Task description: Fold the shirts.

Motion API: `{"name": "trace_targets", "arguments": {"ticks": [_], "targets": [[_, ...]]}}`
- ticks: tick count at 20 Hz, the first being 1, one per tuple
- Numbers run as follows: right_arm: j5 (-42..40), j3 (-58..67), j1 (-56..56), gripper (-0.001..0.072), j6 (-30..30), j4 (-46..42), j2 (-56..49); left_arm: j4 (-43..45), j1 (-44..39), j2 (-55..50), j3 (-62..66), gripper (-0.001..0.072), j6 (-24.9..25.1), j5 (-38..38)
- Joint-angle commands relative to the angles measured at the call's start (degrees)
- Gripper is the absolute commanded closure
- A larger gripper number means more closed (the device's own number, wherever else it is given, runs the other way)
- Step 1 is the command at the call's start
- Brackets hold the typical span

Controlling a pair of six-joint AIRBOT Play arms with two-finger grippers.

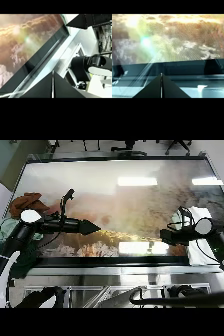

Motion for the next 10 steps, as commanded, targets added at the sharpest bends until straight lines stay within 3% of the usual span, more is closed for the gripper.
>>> {"name": "trace_targets", "arguments": {"ticks": [1, 7, 10], "targets": [[-0.02, -0.02, 0.04, 0.0688, -0.02, 0.00, 0.04, -0.02, -0.02, 0.02, -0.04, 0.0693, 0.02, -0.13], [-0.02, -0.02, 0.04, 0.0687, -0.02, 0.00, 0.04, 1.86, 4.26, 0.09, 0.68, 0.0694, -4.20, -2.84], [0.00, -0.02, 0.04, 0.0687, -0.02, 0.00, 0.04, 23.93, 7.82, 0.07, 8.13, 0.0695, -14.32, -3.72]]}}
